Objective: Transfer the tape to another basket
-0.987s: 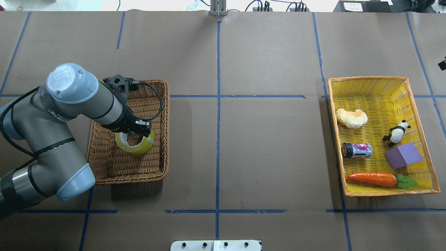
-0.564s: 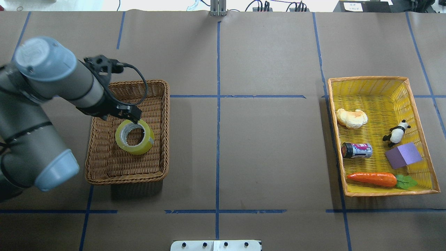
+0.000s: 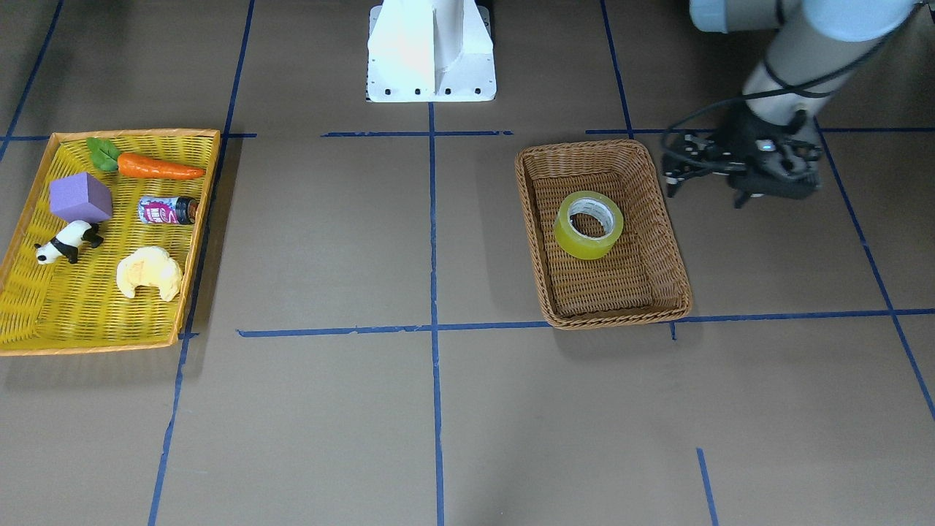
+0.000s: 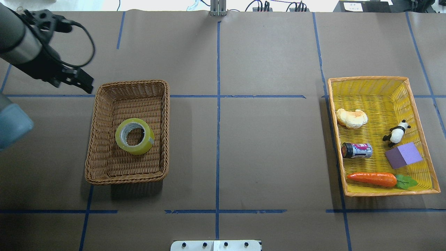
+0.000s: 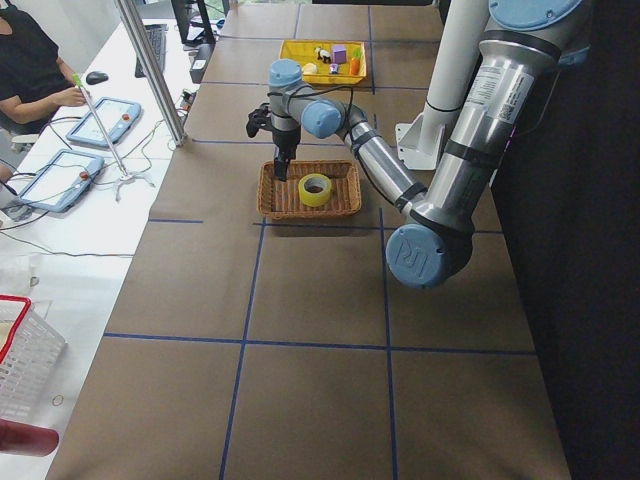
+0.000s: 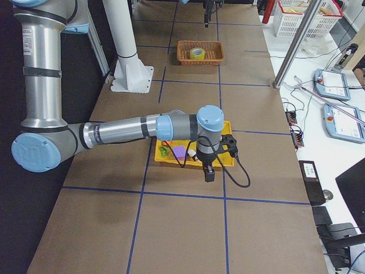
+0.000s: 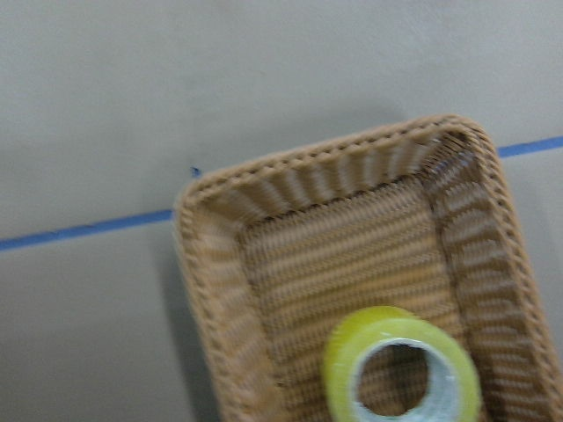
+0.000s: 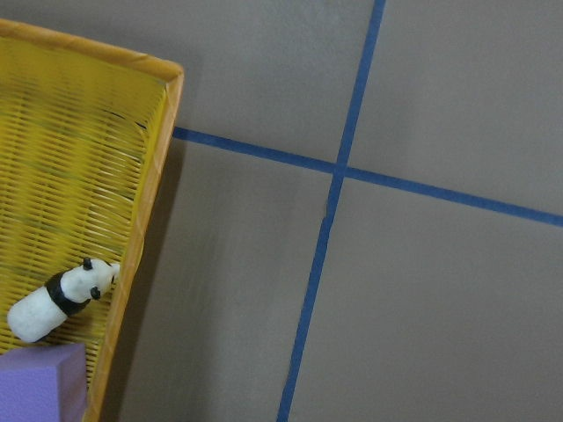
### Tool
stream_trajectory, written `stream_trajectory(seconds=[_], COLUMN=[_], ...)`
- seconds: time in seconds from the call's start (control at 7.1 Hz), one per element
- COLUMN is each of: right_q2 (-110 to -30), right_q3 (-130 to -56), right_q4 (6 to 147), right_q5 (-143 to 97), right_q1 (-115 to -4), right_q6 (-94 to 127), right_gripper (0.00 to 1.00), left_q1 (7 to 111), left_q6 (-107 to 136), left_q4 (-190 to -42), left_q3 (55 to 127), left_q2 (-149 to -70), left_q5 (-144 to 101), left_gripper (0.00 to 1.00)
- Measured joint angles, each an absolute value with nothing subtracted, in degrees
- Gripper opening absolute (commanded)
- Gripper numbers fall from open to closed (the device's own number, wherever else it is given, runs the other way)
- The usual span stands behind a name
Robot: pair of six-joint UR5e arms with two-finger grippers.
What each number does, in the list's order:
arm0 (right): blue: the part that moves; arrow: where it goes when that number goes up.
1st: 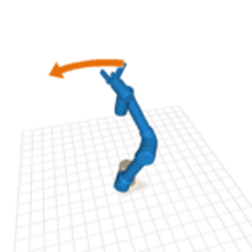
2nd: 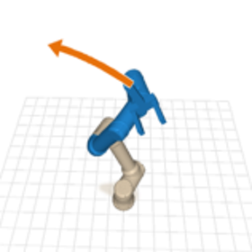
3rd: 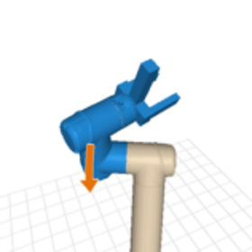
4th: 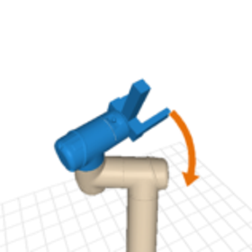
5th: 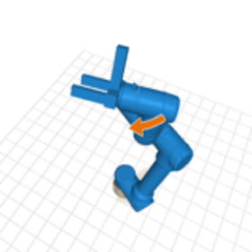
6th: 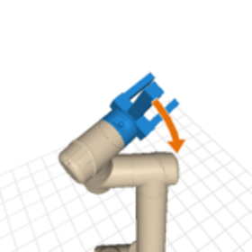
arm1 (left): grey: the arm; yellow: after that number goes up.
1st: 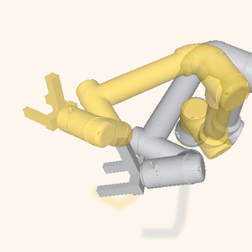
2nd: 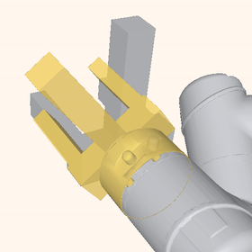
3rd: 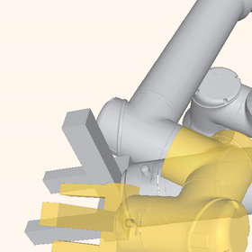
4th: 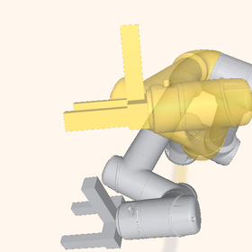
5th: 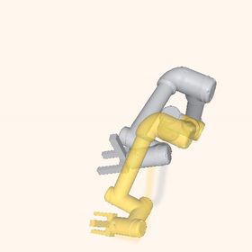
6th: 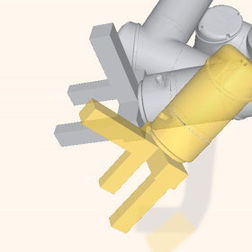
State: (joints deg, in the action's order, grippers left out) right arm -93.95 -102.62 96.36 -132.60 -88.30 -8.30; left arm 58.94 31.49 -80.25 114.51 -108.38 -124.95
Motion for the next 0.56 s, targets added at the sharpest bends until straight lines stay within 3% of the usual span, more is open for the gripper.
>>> stream_trajectory(seconds=[0.56], right_q2=[-94.5], right_q3=[-93.2], right_q4=[91.0], right_q5=[-138.8], right_q1=[-89.5], right_q6=[-7.3], right_gripper=[1.00], left_q1=[75.9], left_q6=[8.4], left_q4=[-80.1], left_q3=[104.4], left_q2=[-102.8], left_q5=[-134.1], left_gripper=[1.00])
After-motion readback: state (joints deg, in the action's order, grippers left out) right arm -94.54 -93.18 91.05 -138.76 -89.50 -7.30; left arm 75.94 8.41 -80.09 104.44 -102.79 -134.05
